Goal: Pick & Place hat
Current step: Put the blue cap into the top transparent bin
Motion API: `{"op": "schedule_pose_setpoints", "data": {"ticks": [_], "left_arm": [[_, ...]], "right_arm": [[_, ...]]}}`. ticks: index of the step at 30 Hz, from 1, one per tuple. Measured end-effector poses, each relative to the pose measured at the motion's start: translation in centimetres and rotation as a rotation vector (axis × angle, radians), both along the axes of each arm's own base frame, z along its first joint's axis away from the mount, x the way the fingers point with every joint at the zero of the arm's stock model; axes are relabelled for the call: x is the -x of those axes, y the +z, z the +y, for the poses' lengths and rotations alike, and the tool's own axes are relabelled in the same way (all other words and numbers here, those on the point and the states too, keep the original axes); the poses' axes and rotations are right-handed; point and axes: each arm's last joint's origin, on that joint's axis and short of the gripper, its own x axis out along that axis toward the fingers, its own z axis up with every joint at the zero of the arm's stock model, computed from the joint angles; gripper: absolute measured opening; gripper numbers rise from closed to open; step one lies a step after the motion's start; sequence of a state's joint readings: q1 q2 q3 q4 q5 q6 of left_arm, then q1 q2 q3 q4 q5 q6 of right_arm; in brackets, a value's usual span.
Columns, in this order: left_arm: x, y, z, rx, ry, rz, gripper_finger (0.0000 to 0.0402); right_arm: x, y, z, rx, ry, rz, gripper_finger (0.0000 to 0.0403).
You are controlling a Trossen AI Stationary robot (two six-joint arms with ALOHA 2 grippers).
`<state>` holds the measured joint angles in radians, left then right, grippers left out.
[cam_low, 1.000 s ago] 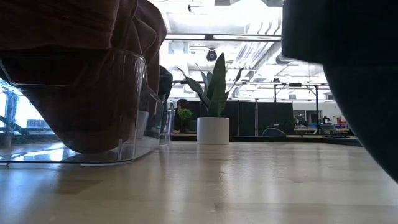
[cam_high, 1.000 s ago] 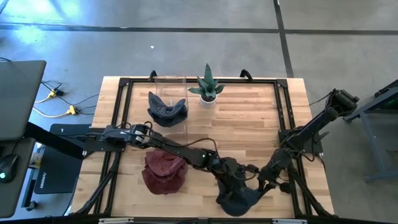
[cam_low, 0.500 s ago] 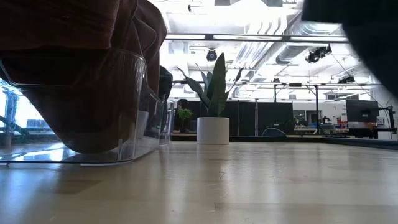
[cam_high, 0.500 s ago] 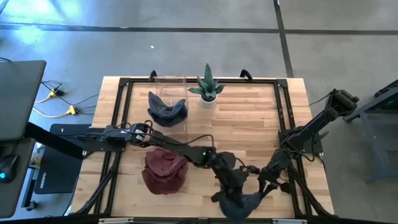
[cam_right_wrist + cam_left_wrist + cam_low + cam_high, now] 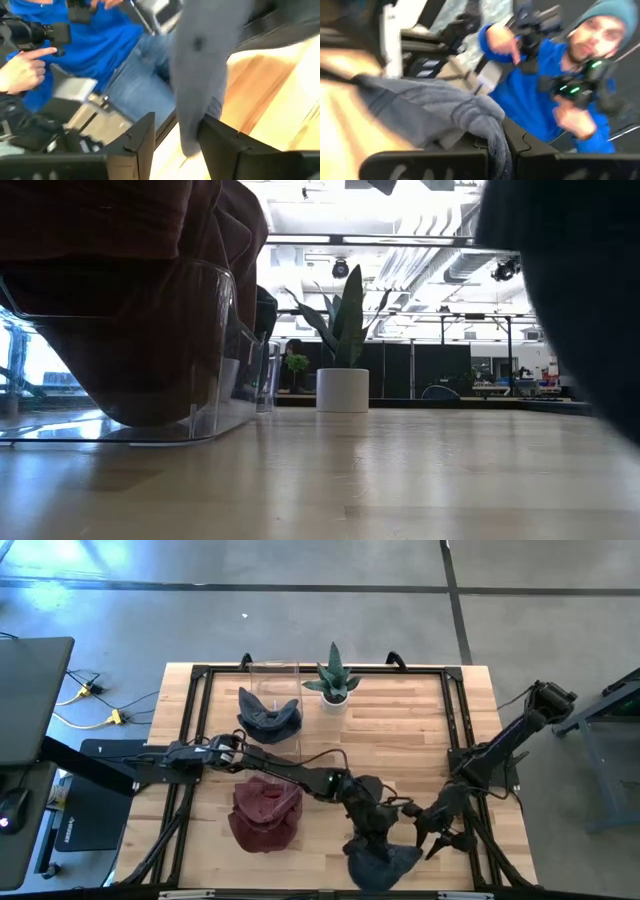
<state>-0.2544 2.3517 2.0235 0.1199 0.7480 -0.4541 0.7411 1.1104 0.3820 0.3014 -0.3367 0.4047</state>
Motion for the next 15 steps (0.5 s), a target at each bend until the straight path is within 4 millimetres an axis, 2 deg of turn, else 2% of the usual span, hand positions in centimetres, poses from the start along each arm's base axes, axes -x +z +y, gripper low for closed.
{"op": "schedule_pose_setpoints", "data": {"ticks": [4, 7, 10, 15], "left_arm": [[0.8, 2.0, 1.7, -0.077, 0.032, -0.01, 0.0002], [2.1, 4.3, 3.3, -0.158, 0.055, -0.018, 0.0001], [3.1, 6.1, 5.0, -0.236, 0.089, -0.032, 0.0001], [5.0, 8.9, 9.7, -0.357, 0.207, -0.017, 0.0]], "right_arm": [[1.6, 0.2, 0.7, 0.003, -0.002, 0.069, 0.0142], [3.2, -0.6, 1.0, 0.032, -0.006, 0.087, 0.014], [4.3, -1.5, 0.8, 0.033, -0.091, 0.061, 0.014], [4.8, -2.8, -0.4, 0.001, -0.23, -0.05, 0.0142]]}}
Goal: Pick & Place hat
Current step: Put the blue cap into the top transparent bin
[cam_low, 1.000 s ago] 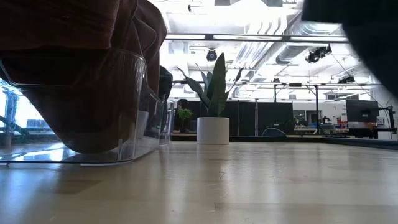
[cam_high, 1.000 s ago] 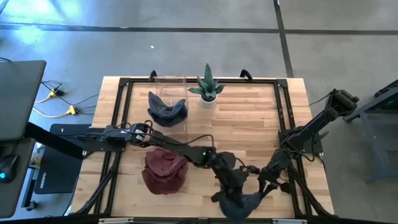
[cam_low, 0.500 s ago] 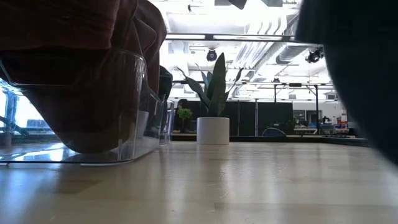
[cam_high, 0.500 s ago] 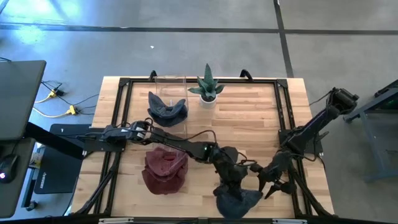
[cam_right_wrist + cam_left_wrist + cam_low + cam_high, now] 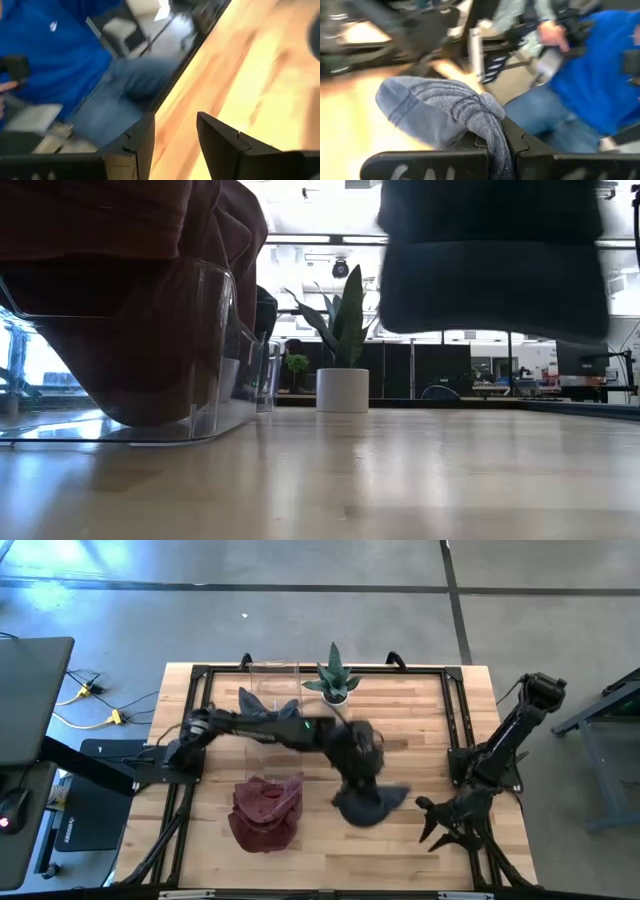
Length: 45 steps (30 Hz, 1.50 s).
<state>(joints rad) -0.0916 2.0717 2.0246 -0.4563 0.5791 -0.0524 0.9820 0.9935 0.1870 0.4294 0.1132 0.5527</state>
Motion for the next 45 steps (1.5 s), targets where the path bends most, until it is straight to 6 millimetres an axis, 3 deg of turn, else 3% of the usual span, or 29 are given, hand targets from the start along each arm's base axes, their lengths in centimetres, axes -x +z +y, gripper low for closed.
{"op": "schedule_pose_setpoints", "data": {"ticks": [7, 12, 16, 21, 27, 36, 45], "left_arm": [[4.4, 5.0, 8.4, -0.187, 0.136, -0.082, 0.0], [9.3, 8.8, 13.8, -0.418, 0.254, -0.163, 0.0], [13.6, 11.1, 16.2, -0.58, 0.357, -0.15, 0.0], [18.6, 13.2, 17.2, -0.86, 0.494, -0.051, 0.0], [21.2, 12.8, 20.5, -0.988, 0.661, 0.152, 0.0], [24.5, 12.3, 25.3, -1.013, 0.766, 0.264, 0.0], [26.2, 8.0, 29.6, -0.995, 0.832, 0.414, 0.0]], "right_arm": [[-1.0, -0.6, -1.9, 0.085, -0.146, -0.226, 0.0142], [-2.8, 0.0, -3.7, 0.207, -0.269, -0.356, 0.0142], [-3.9, 0.3, -5.6, 0.29, -0.332, -0.401, 0.0142], [-4.9, 0.5, -7.9, 0.35, -0.379, -0.417, 0.0142], [-5.9, 1.0, -10.8, 0.405, -0.412, -0.475, 0.0142], [-6.8, 2.2, -15.3, 0.471, -0.541, -0.516, 0.0142], [-6.4, 2.3, -17.9, 0.447, -0.611, -0.507, 0.0142]]}}
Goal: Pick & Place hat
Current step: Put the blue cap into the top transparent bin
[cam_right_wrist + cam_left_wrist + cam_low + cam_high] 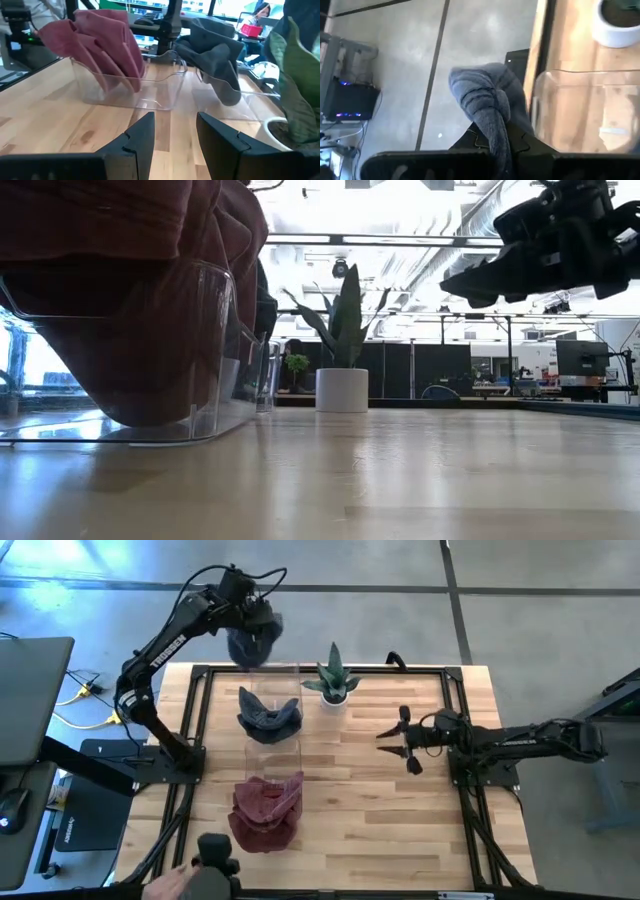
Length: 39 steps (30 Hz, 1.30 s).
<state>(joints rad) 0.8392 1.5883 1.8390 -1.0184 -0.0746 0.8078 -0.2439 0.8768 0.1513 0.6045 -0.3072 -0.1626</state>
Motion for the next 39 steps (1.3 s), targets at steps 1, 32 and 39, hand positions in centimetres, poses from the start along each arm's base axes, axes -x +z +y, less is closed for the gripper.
{"op": "schedule_pose_setpoints", "data": {"ticks": [1, 32, 39], "left_arm": [[-0.1, -0.4, 0.3, -0.004, 0.005, -0.003, 0.0], [-0.7, -2.2, -6.2, -0.06, 0.008, -0.148, 0.0], [-0.1, -3.6, -8.2, 0.079, -0.038, -0.208, 0.0]], "right_arm": [[0.0, 0.0, -0.1, -0.005, -0.006, 0.001, 0.0142], [0.1, -0.5, -0.1, -0.122, 0.016, 0.06, 0.0142], [0.2, -0.5, -0.1, -0.122, 0.016, 0.06, 0.0142]]}}
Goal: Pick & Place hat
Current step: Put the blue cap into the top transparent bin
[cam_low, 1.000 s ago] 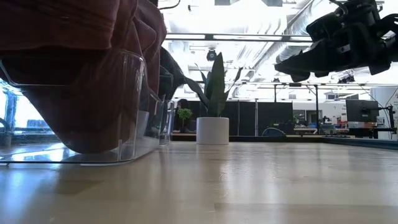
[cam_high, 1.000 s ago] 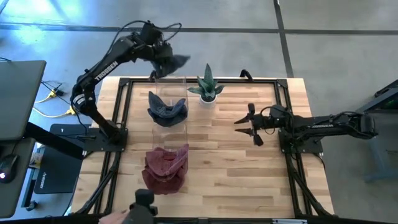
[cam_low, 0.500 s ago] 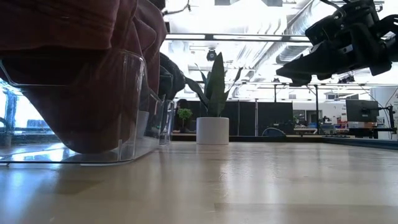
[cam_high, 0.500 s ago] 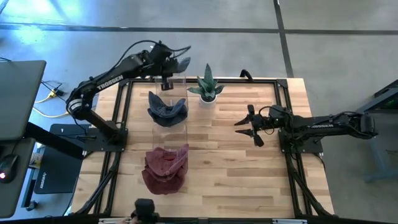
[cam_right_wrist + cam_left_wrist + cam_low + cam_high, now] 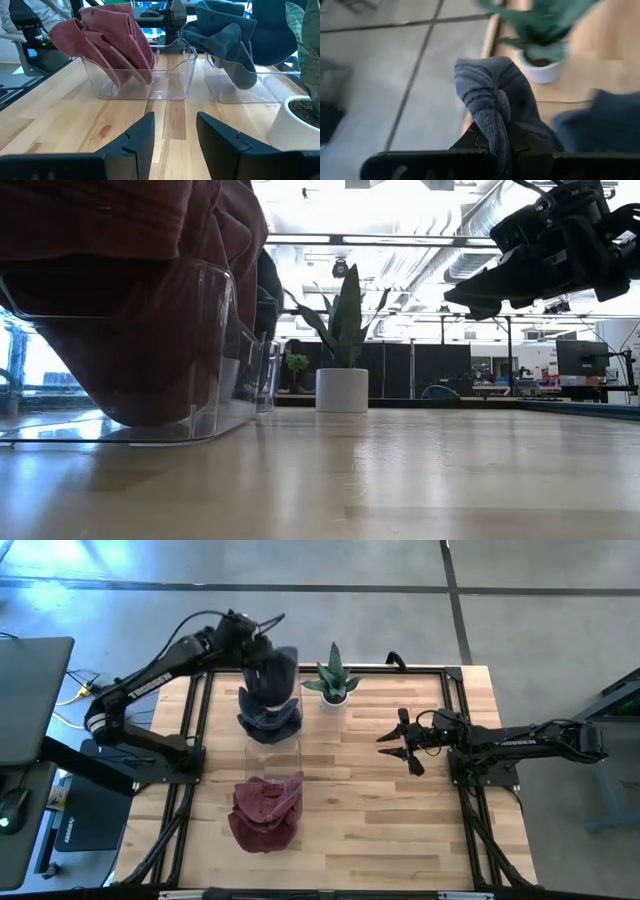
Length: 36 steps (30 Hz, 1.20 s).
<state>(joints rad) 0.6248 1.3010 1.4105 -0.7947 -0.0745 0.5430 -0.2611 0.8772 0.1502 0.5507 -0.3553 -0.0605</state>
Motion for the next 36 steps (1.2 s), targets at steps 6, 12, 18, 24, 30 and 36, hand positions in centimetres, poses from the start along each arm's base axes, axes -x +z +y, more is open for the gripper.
{"op": "schedule_pose_setpoints", "data": {"ticks": [6, 12, 18, 24, 30, 36], "left_arm": [[-0.4, -4.6, -2.3, 0.065, -0.077, -0.018, 0.0], [0.2, -6.5, -4.8, 0.1, -0.109, 0.023, 0.0], [0.6, -7.8, -6.4, 0.226, -0.089, 0.109, 0.0], [0.6, -8.0, -7.0, 0.348, -0.137, 0.098, 0.0], [0.2, -7.7, -7.3, 0.454, -0.229, 0.021, 0.003], [0.2, -7.7, -7.3, 0.5, -0.172, -0.001, 0.0115]], "right_arm": [[0.0, 0.0, 0.0, -0.001, 0.003, 0.0, 0.0142], [0.0, 0.0, 0.0, -0.011, 0.002, 0.001, 0.0142], [0.0, 0.2, 0.0, -0.007, 0.002, -0.018, 0.0142], [0.0, 0.2, 0.0, -0.006, 0.002, -0.02, 0.0142], [0.0, 0.2, 0.0, -0.007, 0.002, -0.02, 0.0142], [0.0, 0.2, 0.0, -0.007, 0.002, -0.018, 0.0142]]}}
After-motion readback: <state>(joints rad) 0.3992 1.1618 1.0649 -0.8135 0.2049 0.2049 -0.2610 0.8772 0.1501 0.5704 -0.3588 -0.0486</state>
